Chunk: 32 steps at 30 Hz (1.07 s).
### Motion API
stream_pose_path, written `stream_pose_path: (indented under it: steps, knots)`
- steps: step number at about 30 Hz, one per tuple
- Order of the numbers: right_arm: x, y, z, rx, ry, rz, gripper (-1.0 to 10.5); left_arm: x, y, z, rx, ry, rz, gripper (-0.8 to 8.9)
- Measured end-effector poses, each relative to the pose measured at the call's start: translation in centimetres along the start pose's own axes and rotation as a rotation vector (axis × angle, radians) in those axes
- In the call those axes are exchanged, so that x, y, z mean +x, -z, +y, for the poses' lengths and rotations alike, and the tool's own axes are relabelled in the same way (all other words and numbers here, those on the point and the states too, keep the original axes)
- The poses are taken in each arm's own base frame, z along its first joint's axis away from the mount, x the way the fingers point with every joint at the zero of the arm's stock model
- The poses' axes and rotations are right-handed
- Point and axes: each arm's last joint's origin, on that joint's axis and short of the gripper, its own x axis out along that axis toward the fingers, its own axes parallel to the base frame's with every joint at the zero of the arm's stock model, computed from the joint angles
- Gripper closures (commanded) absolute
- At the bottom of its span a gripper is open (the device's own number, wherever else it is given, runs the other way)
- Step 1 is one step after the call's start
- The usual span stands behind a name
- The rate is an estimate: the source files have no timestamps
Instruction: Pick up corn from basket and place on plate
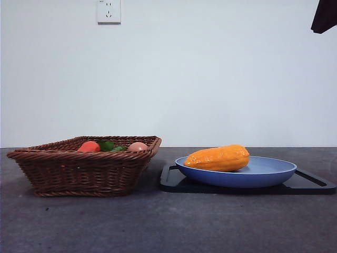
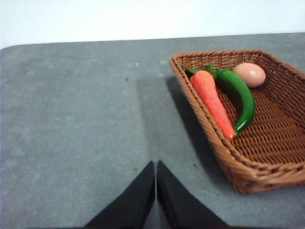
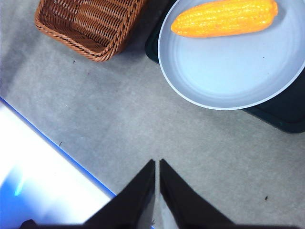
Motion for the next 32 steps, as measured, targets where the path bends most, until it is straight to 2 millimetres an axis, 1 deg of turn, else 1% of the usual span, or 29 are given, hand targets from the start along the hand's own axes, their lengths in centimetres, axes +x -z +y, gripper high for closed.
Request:
stream_pose_path:
  steps: [4,32]
  knots:
    - [0.0,0.0,0.0,0.0,0.0,0.0,9.4,-0.23,-0.16,-0.02,0.003,-0.009,-0.022,8.06]
    - [0.0,0.0,0.0,0.0,0.0,0.0,9.4,-0.23,-0.15,-0.02,-0.013,-0.011,-0.021,8.06]
